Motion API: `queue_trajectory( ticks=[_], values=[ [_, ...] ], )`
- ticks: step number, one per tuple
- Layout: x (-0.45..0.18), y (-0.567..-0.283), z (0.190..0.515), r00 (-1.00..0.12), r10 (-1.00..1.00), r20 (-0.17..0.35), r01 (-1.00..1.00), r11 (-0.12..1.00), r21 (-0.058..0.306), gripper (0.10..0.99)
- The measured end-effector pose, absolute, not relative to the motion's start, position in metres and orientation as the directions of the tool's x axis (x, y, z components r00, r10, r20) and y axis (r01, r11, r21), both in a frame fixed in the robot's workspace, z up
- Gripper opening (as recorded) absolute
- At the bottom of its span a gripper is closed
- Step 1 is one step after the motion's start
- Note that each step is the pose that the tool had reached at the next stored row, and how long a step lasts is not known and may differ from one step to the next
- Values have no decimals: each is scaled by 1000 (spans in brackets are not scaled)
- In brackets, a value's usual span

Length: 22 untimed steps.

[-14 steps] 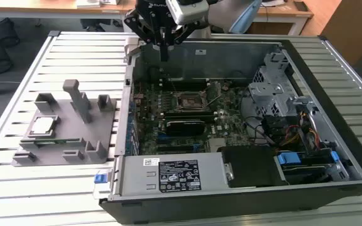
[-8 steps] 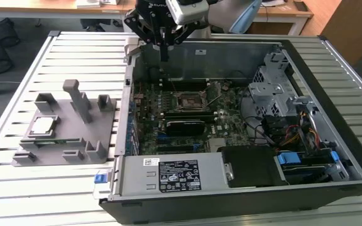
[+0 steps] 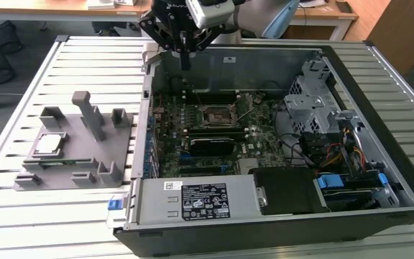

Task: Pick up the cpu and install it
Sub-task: 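Reach for the cpu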

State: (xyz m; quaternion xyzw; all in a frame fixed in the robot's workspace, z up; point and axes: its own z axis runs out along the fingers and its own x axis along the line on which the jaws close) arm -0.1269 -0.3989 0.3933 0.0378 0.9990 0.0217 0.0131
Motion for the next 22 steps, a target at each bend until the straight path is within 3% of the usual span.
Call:
queue_trajectory(
  ticks=[22],
  values=[
    [-140,-399,393,-997,76,-24,75,996,44,106]
  ],
)
